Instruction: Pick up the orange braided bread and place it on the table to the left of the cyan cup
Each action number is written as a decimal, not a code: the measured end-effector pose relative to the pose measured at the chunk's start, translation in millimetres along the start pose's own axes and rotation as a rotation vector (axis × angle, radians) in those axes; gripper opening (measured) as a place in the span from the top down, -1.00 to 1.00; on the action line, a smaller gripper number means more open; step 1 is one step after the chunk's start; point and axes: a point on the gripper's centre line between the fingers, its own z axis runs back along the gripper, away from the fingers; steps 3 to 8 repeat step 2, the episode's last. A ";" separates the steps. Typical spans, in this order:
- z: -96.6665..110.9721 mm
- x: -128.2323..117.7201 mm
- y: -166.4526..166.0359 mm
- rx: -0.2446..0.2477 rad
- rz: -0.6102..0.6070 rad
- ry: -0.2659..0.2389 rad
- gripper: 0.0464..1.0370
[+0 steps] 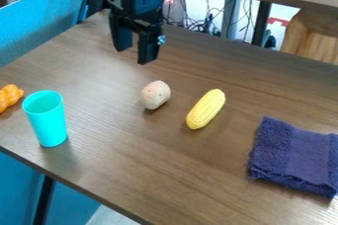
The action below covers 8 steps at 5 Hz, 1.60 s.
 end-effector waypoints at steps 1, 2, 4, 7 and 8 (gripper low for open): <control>3.8 -5.3 -8.4 -0.036 -0.021 -0.018 -0.92; 3.9 -6.6 -4.0 -0.011 -0.010 -0.013 -0.92; 3.9 -6.6 -4.0 -0.011 -0.010 -0.013 -0.92; 3.9 -6.6 -4.0 -0.011 -0.010 -0.013 -0.92; 3.9 -6.6 -4.0 -0.011 -0.010 -0.013 -0.92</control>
